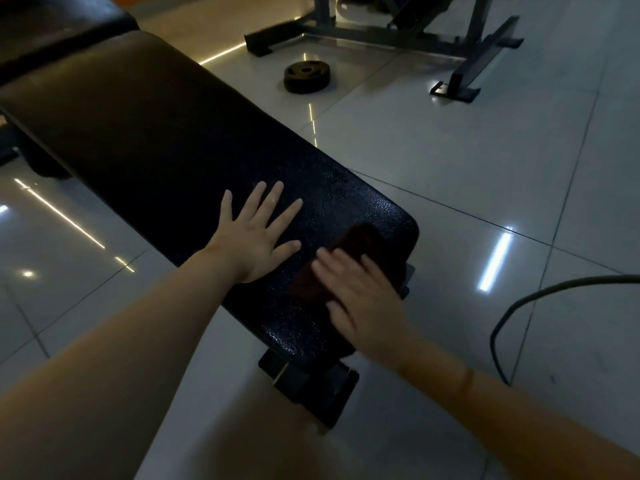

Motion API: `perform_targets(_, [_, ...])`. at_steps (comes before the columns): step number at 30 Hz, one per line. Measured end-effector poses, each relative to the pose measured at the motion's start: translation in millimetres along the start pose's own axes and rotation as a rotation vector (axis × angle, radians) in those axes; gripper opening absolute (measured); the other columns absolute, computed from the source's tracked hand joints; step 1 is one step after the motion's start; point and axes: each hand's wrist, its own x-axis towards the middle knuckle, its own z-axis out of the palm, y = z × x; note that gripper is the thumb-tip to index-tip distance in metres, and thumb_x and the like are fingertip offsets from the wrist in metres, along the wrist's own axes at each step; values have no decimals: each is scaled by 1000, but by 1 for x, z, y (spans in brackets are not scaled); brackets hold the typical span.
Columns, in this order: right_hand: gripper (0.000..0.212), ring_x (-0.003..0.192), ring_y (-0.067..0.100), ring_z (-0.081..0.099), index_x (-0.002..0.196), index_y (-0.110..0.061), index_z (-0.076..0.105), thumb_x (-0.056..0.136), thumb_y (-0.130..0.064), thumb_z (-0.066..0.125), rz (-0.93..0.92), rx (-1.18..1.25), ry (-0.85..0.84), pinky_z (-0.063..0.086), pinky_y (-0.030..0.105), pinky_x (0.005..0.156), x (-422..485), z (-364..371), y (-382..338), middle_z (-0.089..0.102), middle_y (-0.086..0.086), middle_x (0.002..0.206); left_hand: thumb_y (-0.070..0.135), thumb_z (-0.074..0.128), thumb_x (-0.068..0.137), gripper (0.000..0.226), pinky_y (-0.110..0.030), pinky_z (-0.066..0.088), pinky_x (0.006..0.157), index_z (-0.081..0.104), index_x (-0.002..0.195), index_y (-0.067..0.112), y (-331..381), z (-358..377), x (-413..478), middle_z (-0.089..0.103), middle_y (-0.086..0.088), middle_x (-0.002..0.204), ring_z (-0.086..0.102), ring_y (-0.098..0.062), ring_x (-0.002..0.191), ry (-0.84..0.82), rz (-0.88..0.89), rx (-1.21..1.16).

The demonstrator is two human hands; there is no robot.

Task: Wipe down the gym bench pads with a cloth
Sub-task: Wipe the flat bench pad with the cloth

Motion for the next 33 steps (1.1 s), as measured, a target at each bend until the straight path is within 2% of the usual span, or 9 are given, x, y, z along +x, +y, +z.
perform_targets(5, [64, 147, 11, 16, 150, -24, 28, 91, -47, 16, 342, -17, 7, -4, 29, 117, 49, -14, 57, 20, -10, 157, 63, 10, 95, 68, -59, -13, 114, -25, 146, 36, 0, -2, -1, -35, -1, 154, -31, -23, 143, -12, 5, -2])
perform_targets(8, [67, 147, 8, -1, 150, -34, 6, 85, -53, -1, 426, -81, -62, -7, 40, 119, 63, -15, 60, 3, -15, 158, 66, 12, 94, 69, -61, -13, 113, -25, 146, 39, -2, -7, -1, -36, 0, 154, -32, -22, 142, -32, 20, -1])
perform_targets(11, [58, 148, 14, 10, 151, -34, 11, 97, -53, 7, 333, -103, -38, 3, 48, 118, 49, -8, 46, 11, -14, 158, 72, 20, 91, 73, -64, -13, 111, -20, 146, 46, -17, -15, -2, -35, 0, 154, -28, -20, 144, -63, 17, -22])
perform_targets(15, [51, 144, 16, 23, 149, -32, 29, 102, -46, 14, 39, -161, -79, 17, 45, 110, 33, -3, 15, 26, -11, 158, 76, 31, 87, 82, -61, -7, 115, -16, 148, 46, -67, -28, -10, -32, -5, 156, -21, -29, 146, -113, -235, -95])
perform_targets(18, [65, 141, 19, 26, 146, -28, 34, 85, -51, 40, -308, -247, -110, 19, 48, 108, 35, 16, -12, 30, -8, 155, 76, 34, 86, 86, -59, -2, 117, -16, 148, 45, -109, -31, -21, -26, -7, 158, -17, -34, 146, -127, -376, -127])
perform_targets(20, [73, 141, 19, 23, 149, -30, 29, 82, -57, 41, -402, -285, -113, 14, 46, 110, 48, 27, -21, 27, -6, 156, 76, 34, 86, 86, -60, -1, 117, -16, 148, 45, -132, -30, -29, -24, -8, 159, -15, -35, 147, -124, -424, -119])
perform_targets(23, [83, 143, 15, 23, 154, -28, 15, 80, -53, 43, -396, -213, -130, 14, 37, 111, 85, 28, -21, 24, -8, 157, 75, 34, 86, 85, -62, -2, 115, -15, 149, 44, -160, -29, -37, -22, -9, 159, -14, -36, 147, -121, -488, -116])
perform_targets(28, [53, 140, 9, 30, 153, -29, 19, 102, -41, 13, -267, -101, -78, 26, 36, 107, 157, 24, -27, 34, -9, 154, 74, 32, 88, 80, -64, -2, 114, -19, 145, 49, -177, -23, -37, -28, -9, 157, -16, -38, 146, -143, -490, -209])
perform_targets(33, [58, 142, 8, 26, 149, -24, 33, 92, -36, 33, -167, 12, -162, 22, 37, 112, 205, 26, -30, 35, -8, 153, 76, 34, 86, 83, -66, -4, 113, -19, 144, 51, -176, -23, -31, -31, -10, 156, -18, -40, 145, -194, -527, -223])
